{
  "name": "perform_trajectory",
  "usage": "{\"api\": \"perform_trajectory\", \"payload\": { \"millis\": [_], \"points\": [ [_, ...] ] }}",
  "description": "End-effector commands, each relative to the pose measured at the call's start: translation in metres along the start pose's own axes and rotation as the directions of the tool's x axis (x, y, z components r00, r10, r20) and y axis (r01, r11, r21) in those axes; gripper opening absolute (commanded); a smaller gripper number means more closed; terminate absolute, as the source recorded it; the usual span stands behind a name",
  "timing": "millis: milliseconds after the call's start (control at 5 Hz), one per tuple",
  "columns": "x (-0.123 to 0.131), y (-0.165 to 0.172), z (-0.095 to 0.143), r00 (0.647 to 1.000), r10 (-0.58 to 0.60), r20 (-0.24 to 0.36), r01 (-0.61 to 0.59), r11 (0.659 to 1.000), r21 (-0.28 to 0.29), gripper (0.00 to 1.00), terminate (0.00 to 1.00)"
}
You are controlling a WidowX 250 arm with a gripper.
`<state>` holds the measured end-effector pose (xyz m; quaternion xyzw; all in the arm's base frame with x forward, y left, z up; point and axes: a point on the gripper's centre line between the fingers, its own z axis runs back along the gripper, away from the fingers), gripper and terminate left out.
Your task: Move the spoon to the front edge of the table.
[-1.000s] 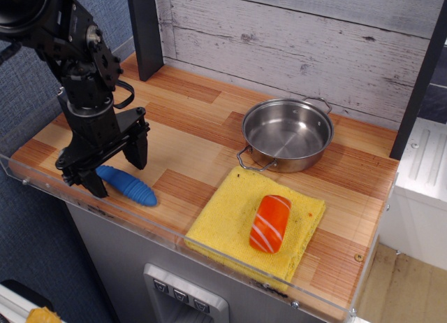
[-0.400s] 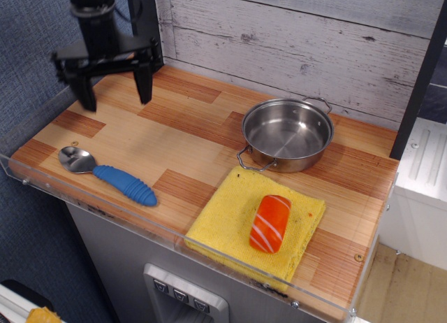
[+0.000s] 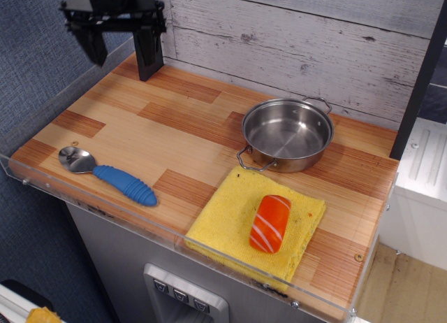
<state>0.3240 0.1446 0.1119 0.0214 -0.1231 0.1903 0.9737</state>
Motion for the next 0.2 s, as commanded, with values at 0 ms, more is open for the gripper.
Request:
{"api": "perform_trajectory", "payload": {
  "millis": [0],
  "points": [
    [0.008,0.0105,0.023,0.997,-0.036,0.069,0.037,0.999,-0.008,1.0,1.0]
  ]
}}
